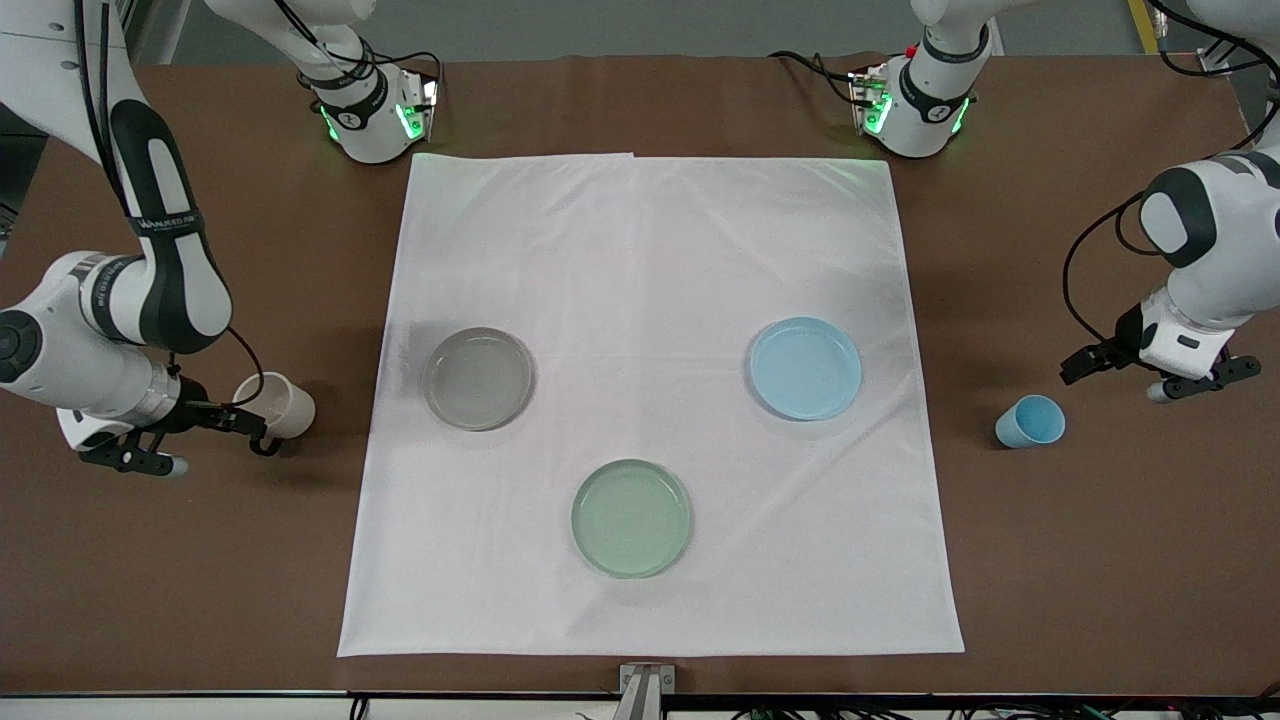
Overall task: Place blue cup in blue plate and white mug in gray plate
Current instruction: 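Move both grippers down to the white mug and blue cup, then close both grippers on the white mug and blue cup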
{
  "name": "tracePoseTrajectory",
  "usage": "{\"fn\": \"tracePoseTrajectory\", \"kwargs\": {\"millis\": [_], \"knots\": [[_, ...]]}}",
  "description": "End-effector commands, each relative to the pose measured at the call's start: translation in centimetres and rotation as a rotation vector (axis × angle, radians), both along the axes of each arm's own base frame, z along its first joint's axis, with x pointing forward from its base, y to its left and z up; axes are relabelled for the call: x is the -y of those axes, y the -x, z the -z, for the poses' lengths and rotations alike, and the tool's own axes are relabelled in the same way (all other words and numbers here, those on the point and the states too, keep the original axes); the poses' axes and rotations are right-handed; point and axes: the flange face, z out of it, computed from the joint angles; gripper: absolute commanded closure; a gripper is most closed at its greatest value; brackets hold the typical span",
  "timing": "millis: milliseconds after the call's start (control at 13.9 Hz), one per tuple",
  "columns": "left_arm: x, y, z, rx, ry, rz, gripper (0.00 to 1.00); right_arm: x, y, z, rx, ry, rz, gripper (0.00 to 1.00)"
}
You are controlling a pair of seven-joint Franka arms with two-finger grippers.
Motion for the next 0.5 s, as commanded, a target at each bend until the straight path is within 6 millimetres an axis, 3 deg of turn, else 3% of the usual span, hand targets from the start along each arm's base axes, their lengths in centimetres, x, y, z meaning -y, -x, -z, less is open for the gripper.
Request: {"fn": "tracePoseTrajectory", "kwargs": {"millis": [0,432], "knots": [[-0.7,-0.8,0.9,0.001,-0.005,0.017,0.20,-0.1,-0.1,1.7,0.017,-0.007,0.022,0.18],[-0.5,-2.6,2.1,0.001,0.013,0.007,0.29,-0.1,0.2,4.0,-0.005,-0.028,0.048,0.30]]}}
